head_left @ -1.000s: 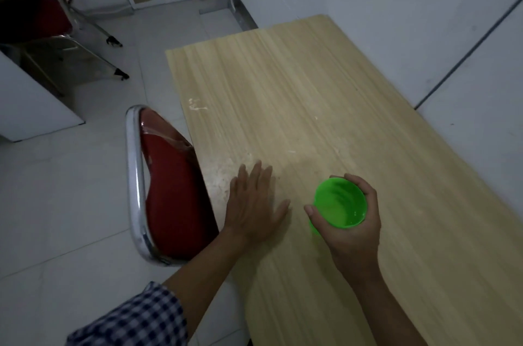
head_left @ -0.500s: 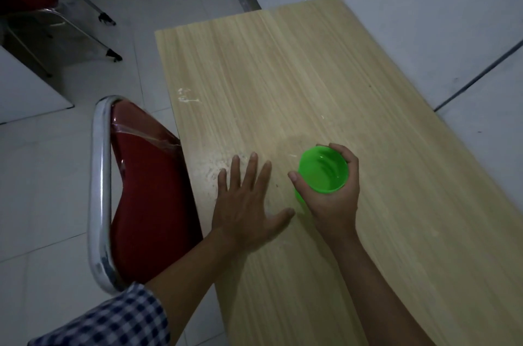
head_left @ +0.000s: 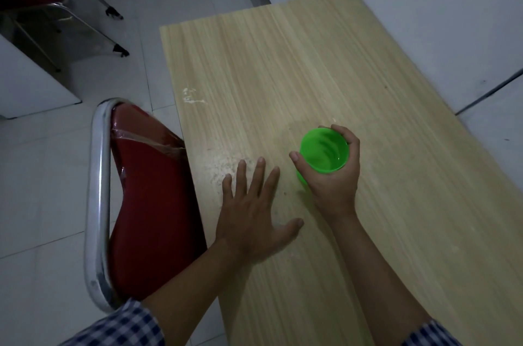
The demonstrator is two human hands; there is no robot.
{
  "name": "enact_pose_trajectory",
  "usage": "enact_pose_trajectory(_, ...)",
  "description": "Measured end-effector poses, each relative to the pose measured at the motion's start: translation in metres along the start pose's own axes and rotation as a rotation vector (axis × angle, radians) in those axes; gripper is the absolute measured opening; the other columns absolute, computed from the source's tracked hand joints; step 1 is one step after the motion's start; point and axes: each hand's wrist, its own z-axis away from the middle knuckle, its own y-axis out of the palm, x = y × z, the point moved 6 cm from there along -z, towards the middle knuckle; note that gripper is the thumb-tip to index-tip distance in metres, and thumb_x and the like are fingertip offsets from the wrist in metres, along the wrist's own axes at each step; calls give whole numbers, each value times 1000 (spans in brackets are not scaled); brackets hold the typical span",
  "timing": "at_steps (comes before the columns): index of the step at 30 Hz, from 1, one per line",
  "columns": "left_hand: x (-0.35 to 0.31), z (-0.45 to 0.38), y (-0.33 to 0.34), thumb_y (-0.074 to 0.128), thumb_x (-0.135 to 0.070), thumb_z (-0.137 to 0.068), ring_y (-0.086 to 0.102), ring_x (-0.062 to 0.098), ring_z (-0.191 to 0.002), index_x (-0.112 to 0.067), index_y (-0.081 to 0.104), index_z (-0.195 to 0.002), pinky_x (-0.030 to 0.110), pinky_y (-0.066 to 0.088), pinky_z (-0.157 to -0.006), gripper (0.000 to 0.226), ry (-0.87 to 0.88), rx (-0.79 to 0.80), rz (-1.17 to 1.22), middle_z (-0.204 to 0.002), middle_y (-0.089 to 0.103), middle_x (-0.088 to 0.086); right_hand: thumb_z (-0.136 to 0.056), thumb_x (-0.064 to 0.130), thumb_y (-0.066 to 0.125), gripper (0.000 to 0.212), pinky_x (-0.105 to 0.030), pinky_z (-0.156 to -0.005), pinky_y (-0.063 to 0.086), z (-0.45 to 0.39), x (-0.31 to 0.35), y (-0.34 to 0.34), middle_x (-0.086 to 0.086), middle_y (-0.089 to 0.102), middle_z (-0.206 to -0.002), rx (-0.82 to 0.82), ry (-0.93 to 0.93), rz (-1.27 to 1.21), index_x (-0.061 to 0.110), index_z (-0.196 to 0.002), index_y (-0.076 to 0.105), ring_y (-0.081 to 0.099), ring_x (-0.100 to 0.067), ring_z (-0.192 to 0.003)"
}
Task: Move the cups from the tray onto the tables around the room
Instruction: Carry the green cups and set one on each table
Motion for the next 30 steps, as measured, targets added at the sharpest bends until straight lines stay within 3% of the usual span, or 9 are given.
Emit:
enact_pose_trajectory(8, 0, 0, -1, 32, -89, -77, -17, 32, -153, -28, 6, -160, 60, 2, -121, 106, 1, -1, 3, -169, -9, 2, -64, 24, 96, 80, -22, -101, 46, 5, -6, 0, 1, 61, -128, -6, 9, -10, 15, -131, 52, 59, -12, -120)
enact_pose_trajectory(14, 2, -1, 3, 32, -90, -76, -12, 33, -154, -28, 9, -160, 60, 4, -120, 107, -5, 0, -24, -169, -6, 2, -64, 24, 96, 83, -11, -101, 40, 6, -7, 1, 22, 54, -127, -3, 35, -13, 19, -132, 50, 53, 8, -119)
enact_pose_trajectory(21, 2, 1, 2, 29, -89, -78, -13, 33, -154, -28, 7, -159, 59, 3, -121, 104, -2, -20, -20, -169, -6, 2, -64, 37, 95, 113, -17, -107, 42, 34, -18, -14, 13, 44, -151, 96, 227, 22, 32, -155, 29, 47, 0, -135)
enact_pose_trajectory(23, 2, 2, 2, 28, -88, -79, -13, 33, -154, -28, 9, -159, 58, 3, -122, 102, 1, -17, -17, -169, -4, 2, -69, 35, 92, 107, -17, -107, 41, 49, -16, -25, 13, 44, -151, 90, 246, 69, 30, -155, 29, 46, -1, -135)
enact_pose_trajectory(26, 3, 10, 2, 25, -83, -85, -13, 31, -154, -28, 9, -159, 55, 3, -123, 94, -5, -4, 14, -169, -3, 2, -81, 34, 83, 82, -25, -109, 42, 73, -9, -40, 12, 51, -144, 93, 266, 165, 26, -150, 41, 49, -5, -132)
enact_pose_trajectory(30, -2, 52, 6, 29, -60, -97, -11, 33, -154, -24, 11, -158, 52, 6, -124, 73, -22, 45, 103, -169, -1, 4, -91, 30, 74, 53, -32, -105, 48, 103, -1, -51, 12, 59, -133, 175, 297, 315, 26, -139, 54, 57, -9, -121)
